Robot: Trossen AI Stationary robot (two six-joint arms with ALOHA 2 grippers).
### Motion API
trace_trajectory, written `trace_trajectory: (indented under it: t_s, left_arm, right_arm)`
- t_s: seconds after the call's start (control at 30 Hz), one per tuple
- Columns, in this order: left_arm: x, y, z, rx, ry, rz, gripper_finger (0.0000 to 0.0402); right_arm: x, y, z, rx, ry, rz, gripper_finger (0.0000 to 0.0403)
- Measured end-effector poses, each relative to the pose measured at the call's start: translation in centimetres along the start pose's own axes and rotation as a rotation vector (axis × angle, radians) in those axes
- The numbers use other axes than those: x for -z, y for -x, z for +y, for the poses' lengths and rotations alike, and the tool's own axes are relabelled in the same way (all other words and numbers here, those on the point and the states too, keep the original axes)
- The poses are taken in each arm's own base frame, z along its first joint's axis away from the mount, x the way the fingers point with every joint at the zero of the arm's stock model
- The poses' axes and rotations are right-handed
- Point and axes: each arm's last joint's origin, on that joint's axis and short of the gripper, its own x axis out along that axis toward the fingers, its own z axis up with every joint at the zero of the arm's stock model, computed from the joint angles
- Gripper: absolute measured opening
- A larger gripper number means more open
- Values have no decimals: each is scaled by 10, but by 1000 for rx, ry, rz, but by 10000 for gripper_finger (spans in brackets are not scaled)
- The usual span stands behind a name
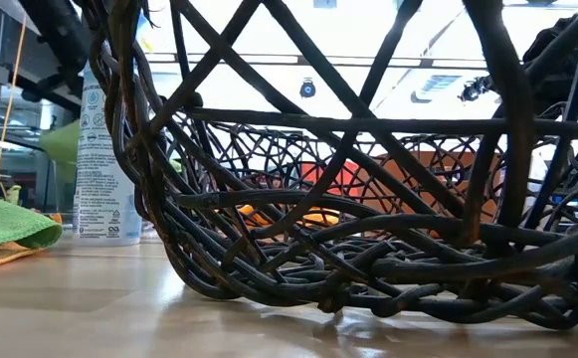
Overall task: Sort microfiber towel by color & place in baskets
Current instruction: Put the top green microfiber cloth into the transparent bin
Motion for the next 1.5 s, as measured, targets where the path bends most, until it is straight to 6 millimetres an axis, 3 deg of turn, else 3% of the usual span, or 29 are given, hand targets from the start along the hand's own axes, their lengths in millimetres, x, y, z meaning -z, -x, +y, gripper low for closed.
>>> trace_trajectory:
  t_s: [0.2,0.37,0.47,0.63,0.8,1.03,1.27,1.5]
  left_arm:
    - [-4,-26,-10,-15,-133,123,8]
    - [-5,-43,-12,-39,-181,209,54]
    - [-9,-42,-11,2,-148,250,87]
    - [-32,-28,-12,46,-149,172,136]
    - [-73,-24,-13,45,-157,-43,166]
    - [-107,-62,-8,-58,-142,202,177]
    - [-104,-108,-15,-89,-98,359,177]
    - [-112,-131,-14,-116,-34,296,177]
  right_arm:
    - [0,0,0,0,0,1,0]
    - [0,0,0,0,0,0,0]
    - [0,0,0,0,0,0,0]
    - [0,0,0,0,0,0,0]
    - [0,0,0,-1,0,0,0]
    - [0,0,0,0,0,0,0]
    - [0,0,0,0,0,0,0]
    - [0,0,0,0,0,0,0]
